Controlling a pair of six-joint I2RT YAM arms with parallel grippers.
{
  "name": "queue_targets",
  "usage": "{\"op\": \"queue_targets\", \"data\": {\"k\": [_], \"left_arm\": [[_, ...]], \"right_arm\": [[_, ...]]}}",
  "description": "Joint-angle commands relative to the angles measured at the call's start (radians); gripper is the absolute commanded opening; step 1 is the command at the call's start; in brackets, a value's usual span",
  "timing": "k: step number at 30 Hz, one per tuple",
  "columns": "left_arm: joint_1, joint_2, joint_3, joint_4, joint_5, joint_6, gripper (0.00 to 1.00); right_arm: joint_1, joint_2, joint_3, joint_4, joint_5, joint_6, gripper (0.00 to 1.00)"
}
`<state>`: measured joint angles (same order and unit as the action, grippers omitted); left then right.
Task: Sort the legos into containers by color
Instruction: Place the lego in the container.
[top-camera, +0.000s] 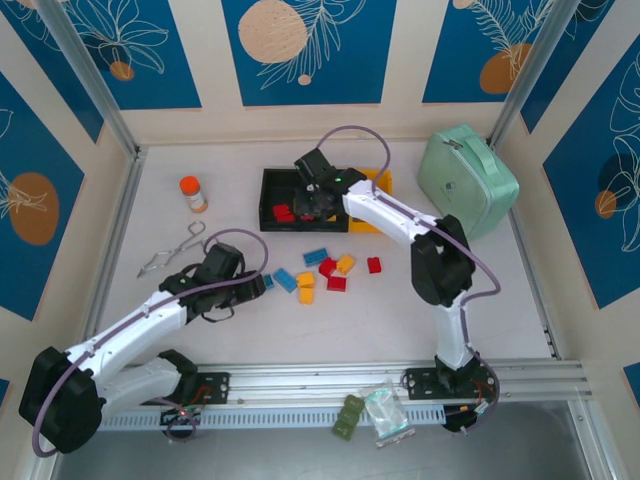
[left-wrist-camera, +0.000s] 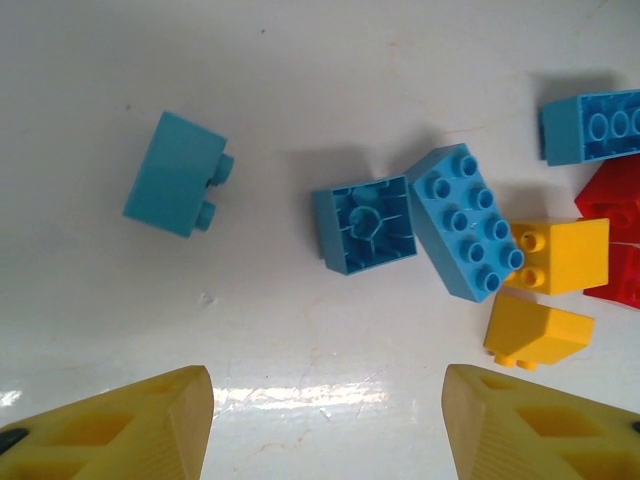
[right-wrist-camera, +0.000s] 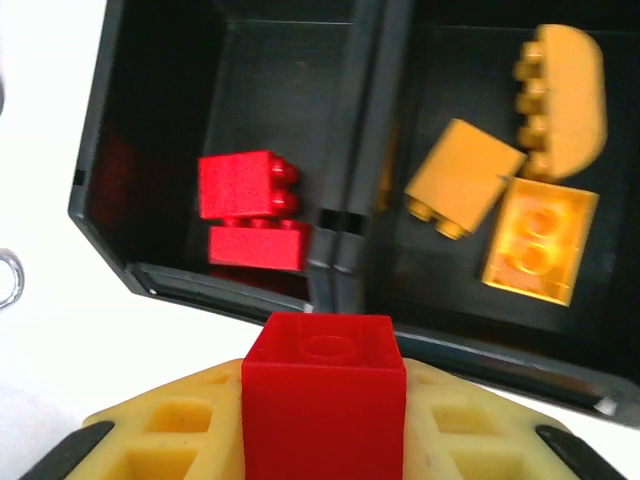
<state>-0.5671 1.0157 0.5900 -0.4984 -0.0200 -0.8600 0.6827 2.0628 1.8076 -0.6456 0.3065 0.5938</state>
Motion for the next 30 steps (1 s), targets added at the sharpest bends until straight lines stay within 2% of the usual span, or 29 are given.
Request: {"op": "queue_targets", "data": {"k": [1,14,21,26,30], "left_arm": [[0.009,-0.029,-0.021,-0.026,-0.005,-0.029,0.62],[0.009,-0.032,-0.037,-0.023,0.012,-0.033,0.62],[0.009,-0.025,-0.047,-0.010,0.019,-0.039,0.62],[0.009,-0.017,-0.047,0.000,0.023,-0.041,0.62],[0.009,-0.006,-0.042,0.016,0.033,-0.041,0.62]], "right_arm": [[0.013,0.068,0.124,-0.064,-0.036,-0.028,0.30],[0.019,0.422,0.648,-0.311,0.054,-0.055,0.33],[0.010,0.484,0.731,-0.336,0.090,-0.041,0.36],[0.016,0.492,0.752,-0.343,0.099,-0.043,0.48],[0.032,0.467,0.755,-0.347,0.123,-0.058,0.51]]}}
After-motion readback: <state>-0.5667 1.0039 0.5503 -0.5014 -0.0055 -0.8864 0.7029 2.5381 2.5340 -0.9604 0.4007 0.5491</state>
